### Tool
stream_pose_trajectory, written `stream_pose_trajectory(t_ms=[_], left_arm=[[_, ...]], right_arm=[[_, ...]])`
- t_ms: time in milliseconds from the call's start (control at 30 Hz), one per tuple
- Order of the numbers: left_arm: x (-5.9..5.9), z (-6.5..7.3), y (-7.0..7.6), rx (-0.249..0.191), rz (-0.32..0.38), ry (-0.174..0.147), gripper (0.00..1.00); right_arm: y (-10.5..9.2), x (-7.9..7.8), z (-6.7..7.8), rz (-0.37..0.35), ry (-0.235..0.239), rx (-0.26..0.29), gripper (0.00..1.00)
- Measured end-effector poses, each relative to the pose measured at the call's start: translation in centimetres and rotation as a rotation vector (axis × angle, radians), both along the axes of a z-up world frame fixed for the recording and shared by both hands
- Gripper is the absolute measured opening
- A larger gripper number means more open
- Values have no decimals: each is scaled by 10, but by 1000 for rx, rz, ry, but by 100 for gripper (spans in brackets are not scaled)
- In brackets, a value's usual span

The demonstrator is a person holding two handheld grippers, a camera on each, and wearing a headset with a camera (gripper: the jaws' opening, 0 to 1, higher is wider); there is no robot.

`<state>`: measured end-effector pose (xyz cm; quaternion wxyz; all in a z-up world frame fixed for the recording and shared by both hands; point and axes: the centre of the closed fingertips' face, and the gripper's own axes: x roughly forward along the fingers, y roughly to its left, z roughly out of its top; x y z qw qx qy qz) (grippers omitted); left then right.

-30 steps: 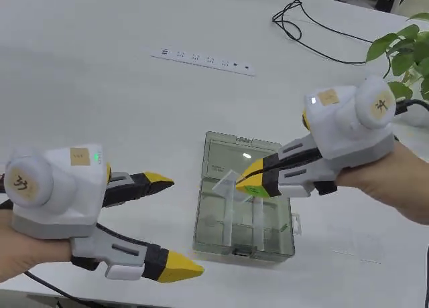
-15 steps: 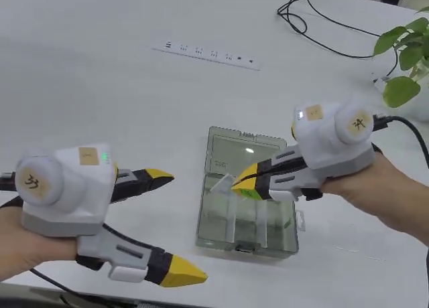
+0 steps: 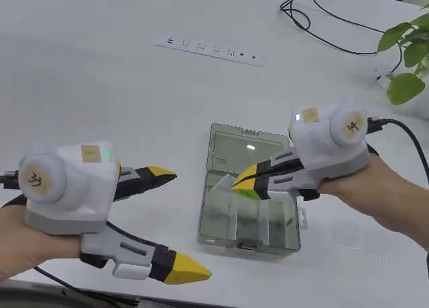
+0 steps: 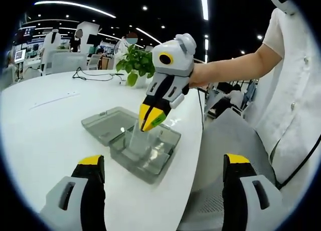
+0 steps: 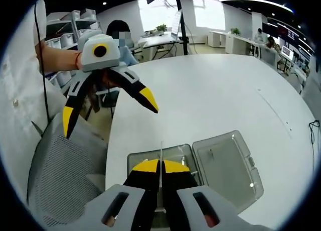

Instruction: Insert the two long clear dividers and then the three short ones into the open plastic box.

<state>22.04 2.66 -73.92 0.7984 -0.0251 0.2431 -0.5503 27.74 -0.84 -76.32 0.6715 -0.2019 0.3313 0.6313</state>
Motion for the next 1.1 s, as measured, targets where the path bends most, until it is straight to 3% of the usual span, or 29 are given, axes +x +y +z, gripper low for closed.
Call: stream_pose_trajectory(t_ms=[333, 667, 1100], left_arm=[[0, 0, -4, -8, -2, 5, 100], [0, -1, -5, -7, -6, 7, 100], [0, -1, -6, -11, -6, 13, 100]], right_arm=[[7, -4, -4, 47, -54, -17, 2], [14, -8, -22, 110, -98, -73, 2], [17, -8, -40, 134, -91, -128, 2]])
